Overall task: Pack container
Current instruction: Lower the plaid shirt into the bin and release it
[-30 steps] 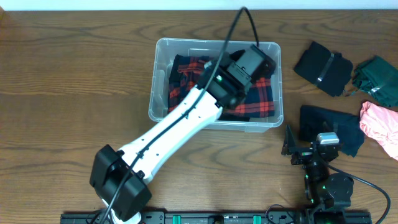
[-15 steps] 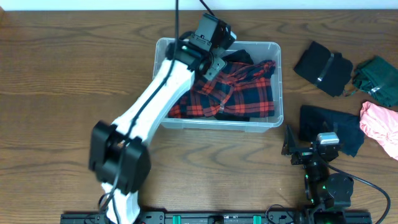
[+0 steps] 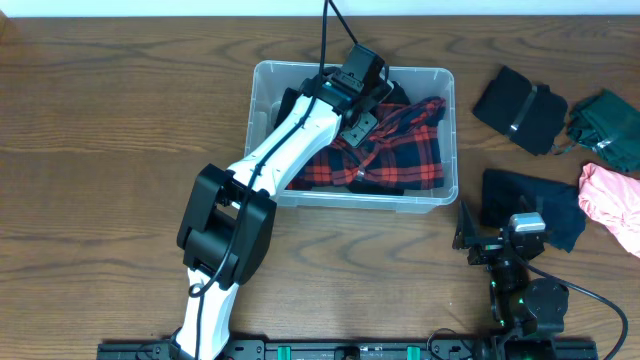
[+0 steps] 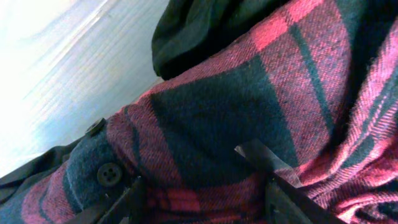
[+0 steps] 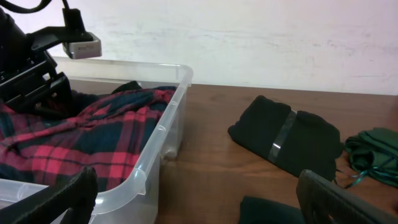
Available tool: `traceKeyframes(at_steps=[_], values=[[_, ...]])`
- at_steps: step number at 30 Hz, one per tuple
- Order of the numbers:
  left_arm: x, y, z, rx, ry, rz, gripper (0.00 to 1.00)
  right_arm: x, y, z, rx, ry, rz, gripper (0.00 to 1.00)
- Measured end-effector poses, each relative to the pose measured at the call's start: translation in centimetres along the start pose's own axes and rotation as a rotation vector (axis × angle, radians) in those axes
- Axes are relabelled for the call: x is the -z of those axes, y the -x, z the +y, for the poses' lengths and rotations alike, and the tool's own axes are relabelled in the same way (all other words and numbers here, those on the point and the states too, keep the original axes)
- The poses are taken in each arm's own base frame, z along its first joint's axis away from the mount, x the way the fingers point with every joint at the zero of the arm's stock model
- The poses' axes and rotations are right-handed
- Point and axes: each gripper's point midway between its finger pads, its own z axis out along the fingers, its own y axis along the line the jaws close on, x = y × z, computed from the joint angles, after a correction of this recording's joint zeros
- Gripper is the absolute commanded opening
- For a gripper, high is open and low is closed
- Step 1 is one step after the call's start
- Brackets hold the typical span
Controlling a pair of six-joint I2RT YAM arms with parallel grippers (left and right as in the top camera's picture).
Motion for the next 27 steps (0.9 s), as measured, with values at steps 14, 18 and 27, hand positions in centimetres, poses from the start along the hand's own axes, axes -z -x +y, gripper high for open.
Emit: traceKeyframes(at_steps=[14, 18, 27], values=[[11.2, 2.1, 1.1, 0.086, 0.055, -0.152, 0.63, 0.0, 0.0, 0.0, 0.000, 0.000, 0.000, 0.99], [10.8, 0.6, -0.1, 0.132, 0.009, -0.083, 0.63, 0.0, 0.0, 0.0, 0.000, 0.000, 0.000, 0.99], [3.7, -2.7, -2.3, 0.190, -0.035, 0.100, 0.62, 0.0, 0.0, 0.0, 0.000, 0.000, 0.000, 0.99]])
